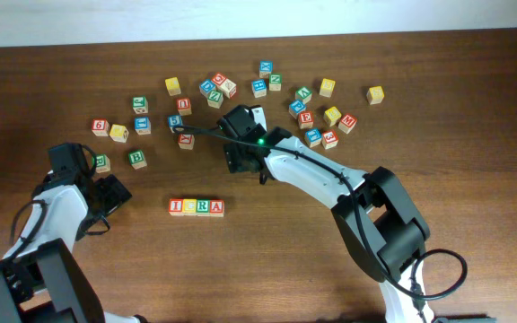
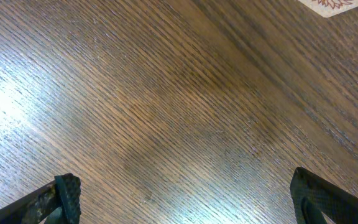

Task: Spell out ICRA

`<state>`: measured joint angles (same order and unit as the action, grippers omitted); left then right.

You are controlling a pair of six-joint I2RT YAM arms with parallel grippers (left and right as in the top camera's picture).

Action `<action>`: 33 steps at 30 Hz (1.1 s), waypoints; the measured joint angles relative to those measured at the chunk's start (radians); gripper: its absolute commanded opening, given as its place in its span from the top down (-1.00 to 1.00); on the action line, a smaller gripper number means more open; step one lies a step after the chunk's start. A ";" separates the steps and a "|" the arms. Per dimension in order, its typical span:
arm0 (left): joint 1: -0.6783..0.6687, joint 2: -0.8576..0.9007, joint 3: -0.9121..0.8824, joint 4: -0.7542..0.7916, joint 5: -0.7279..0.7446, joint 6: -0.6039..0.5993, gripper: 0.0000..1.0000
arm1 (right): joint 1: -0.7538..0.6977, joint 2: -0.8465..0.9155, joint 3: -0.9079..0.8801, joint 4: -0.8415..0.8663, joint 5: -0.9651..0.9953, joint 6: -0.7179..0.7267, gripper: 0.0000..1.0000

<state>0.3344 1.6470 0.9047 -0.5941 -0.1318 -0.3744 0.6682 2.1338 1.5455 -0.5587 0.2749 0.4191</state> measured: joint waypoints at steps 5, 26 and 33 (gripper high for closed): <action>0.000 0.000 0.000 0.000 0.000 0.000 -0.99 | -0.009 0.000 0.000 -0.019 -0.010 -0.021 -0.97; 0.000 0.000 0.000 0.001 0.000 0.000 -0.99 | -0.395 -0.663 -0.237 -0.082 -0.315 -0.531 -0.97; 0.000 0.000 0.000 0.000 0.000 0.000 -0.99 | -0.655 -1.106 -0.792 0.333 -0.470 -0.591 -0.97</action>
<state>0.3344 1.6470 0.9047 -0.5945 -0.1314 -0.3744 0.0128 1.0275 0.7540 -0.2260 -0.1951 -0.1715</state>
